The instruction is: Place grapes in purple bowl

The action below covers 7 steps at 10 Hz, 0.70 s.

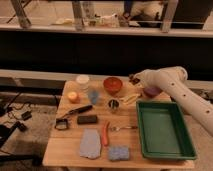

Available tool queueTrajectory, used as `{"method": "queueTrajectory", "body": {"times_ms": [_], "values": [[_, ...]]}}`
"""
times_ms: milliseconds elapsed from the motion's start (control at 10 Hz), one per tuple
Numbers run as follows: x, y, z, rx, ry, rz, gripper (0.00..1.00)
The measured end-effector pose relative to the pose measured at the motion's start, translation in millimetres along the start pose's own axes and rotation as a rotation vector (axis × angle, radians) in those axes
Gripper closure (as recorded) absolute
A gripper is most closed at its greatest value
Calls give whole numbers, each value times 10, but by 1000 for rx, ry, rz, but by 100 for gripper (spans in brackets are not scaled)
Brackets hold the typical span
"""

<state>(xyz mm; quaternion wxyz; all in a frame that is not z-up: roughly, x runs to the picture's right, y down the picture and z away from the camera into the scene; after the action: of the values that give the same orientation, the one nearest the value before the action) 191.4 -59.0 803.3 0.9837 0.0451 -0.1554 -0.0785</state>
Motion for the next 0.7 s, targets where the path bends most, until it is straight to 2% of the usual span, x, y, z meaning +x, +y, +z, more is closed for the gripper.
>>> {"method": "queueTrajectory", "body": {"times_ms": [200,400,500,700], "values": [[148,-45,59,16,27,36,94],[462,-110,94,42,64,81,94],[686,-142,100,58,97,105,94],[877,-167,134,71,135,133,94]]}}
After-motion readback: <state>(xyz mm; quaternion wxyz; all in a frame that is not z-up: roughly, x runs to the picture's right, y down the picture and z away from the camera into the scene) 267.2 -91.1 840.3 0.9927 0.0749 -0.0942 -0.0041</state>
